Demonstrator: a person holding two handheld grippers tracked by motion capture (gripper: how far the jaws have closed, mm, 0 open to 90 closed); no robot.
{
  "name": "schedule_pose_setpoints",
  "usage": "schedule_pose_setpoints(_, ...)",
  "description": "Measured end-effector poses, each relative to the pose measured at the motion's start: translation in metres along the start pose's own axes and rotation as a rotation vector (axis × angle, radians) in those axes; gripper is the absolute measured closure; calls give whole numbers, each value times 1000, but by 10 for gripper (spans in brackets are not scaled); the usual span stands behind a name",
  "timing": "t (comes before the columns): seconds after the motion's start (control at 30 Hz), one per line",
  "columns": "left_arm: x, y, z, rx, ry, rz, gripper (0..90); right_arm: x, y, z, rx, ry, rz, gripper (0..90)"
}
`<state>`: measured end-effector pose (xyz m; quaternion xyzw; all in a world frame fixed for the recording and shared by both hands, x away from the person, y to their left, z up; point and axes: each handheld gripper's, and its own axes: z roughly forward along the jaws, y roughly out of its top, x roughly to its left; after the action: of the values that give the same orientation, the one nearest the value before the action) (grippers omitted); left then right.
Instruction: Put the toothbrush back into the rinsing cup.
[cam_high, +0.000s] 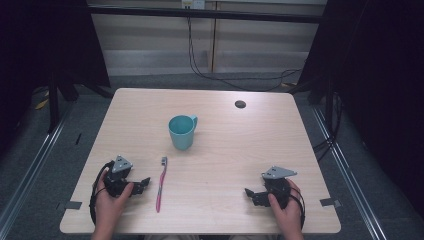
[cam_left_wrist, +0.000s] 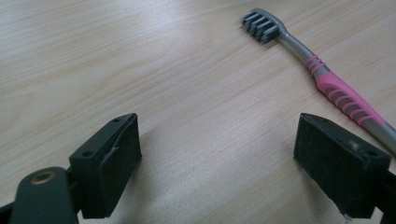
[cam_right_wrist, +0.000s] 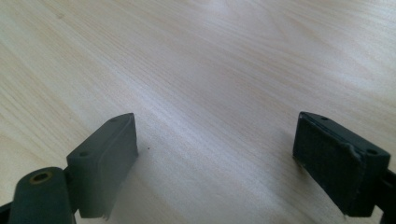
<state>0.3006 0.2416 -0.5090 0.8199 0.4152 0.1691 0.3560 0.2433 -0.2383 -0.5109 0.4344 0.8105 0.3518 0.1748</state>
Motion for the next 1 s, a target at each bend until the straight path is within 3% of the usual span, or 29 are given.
schedule_pose_setpoints(0.27, -1, 0, 1, -4, -5, -5, 138, 0, 0, 0, 0, 0, 0, 132)
schedule_pose_setpoints(0.33, 0, 1, 1, 25, -27, 34, 95, 0, 0, 0, 0, 0, 0, 132)
schedule_pose_setpoints(0.37, -1, 2, 3, 27, -36, 39, 32, 0, 0, 0, 0, 0, 0, 132)
schedule_pose_setpoints(0.5, 0, 3, 4, 42, -57, 59, 10, 0, 0, 0, 0, 0, 0, 132)
schedule_pose_setpoints(0.6, 2, 5, 2, 51, -63, 51, 52, 0, 0, 0, 0, 0, 0, 132)
schedule_pose_setpoints(0.63, 3, 7, 0, 56, -77, 30, 131, 0, 0, 0, 0, 0, 0, 132)
schedule_pose_setpoints(0.67, 3, 9, -1, 50, -94, -5, 131, 0, 0, 0, 0, 0, 0, 132)
schedule_pose_setpoints(0.7, 3, 12, -2, 64, -116, -25, 193, 0, 0, 0, 0, 0, 1, 132)
schedule_pose_setpoints(0.8, 2, 20, -3, 95, -100, -13, 171, 0, 0, 0, 0, 0, 1, 132)
schedule_pose_setpoints(1.0, -2, 36, -7, 156, -115, -10, 200, 0, 0, 0, 0, 0, 0, 132)
